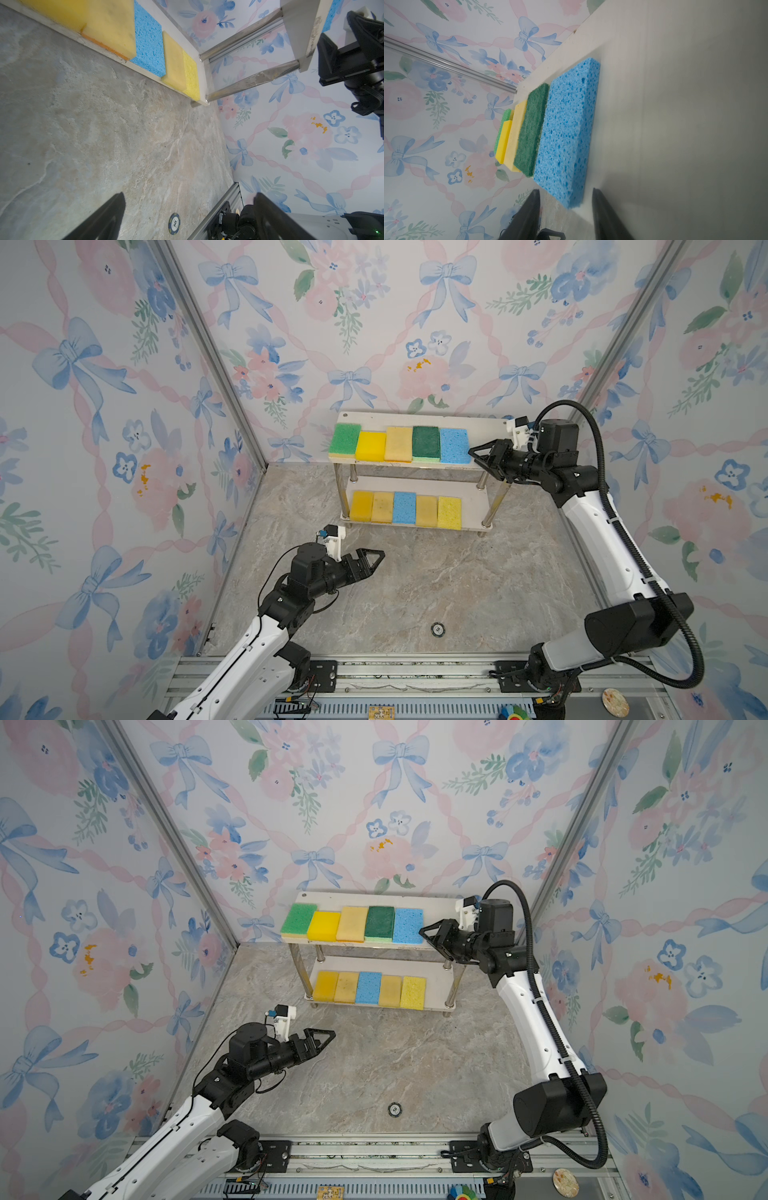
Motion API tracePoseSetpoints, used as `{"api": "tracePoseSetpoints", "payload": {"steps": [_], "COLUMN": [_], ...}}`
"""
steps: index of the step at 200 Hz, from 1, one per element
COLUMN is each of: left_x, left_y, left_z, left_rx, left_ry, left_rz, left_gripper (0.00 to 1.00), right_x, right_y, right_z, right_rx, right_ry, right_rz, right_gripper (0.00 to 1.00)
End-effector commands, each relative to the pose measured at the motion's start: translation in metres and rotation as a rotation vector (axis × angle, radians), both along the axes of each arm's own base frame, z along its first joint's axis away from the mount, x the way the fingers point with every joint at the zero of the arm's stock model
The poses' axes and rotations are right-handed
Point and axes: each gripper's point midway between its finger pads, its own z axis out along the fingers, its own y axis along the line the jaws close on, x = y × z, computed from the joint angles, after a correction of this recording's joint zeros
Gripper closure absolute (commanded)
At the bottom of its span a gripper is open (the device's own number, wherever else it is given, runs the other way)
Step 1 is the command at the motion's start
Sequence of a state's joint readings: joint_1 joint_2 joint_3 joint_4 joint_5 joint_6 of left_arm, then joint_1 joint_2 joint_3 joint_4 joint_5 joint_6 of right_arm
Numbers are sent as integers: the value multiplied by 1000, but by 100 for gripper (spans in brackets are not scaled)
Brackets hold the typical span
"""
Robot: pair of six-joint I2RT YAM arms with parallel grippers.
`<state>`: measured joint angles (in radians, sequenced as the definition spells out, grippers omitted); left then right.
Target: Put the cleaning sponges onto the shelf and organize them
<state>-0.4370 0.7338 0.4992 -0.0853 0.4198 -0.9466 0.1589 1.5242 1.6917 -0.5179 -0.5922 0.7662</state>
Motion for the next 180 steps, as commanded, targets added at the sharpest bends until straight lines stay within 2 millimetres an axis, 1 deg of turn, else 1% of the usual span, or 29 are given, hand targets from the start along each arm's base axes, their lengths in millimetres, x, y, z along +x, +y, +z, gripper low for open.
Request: {"api": "tracePoseSetpoints", "payload": {"steps": [1, 58, 106, 149, 173, 179, 180], "left_x": [-3, -4, -3, -4, -4, -4, -5], "left_y": [2, 5, 9, 13, 19, 20, 21], "left_z": [-3, -3, 1, 7, 14, 13, 17], "left_rx": [-4, -1, -8, -21, -34, -35, -41], "left_ry": [13, -1, -16, -38, -66, -62, -76], "left_rz": [1, 4, 13, 29, 58, 68, 69], "left_gripper": [2, 2, 2, 2, 2, 2, 2], "right_x": [-11, -24, -37, -59, -75, -80, -80], "right_y": [-6, -15, -22, -27, -30, -31, -31], "right_z": [14, 21, 35, 47, 48, 48, 47], "right_rx": [0, -23, -35, -45, -56, -57, -58], "right_ry": [-41, -55, -83, -111, -112, -111, -109], "right_rz": [-1, -16, -25, -31, -33, -33, -34], "right_gripper": [52, 45, 41, 37, 35, 35, 35]}}
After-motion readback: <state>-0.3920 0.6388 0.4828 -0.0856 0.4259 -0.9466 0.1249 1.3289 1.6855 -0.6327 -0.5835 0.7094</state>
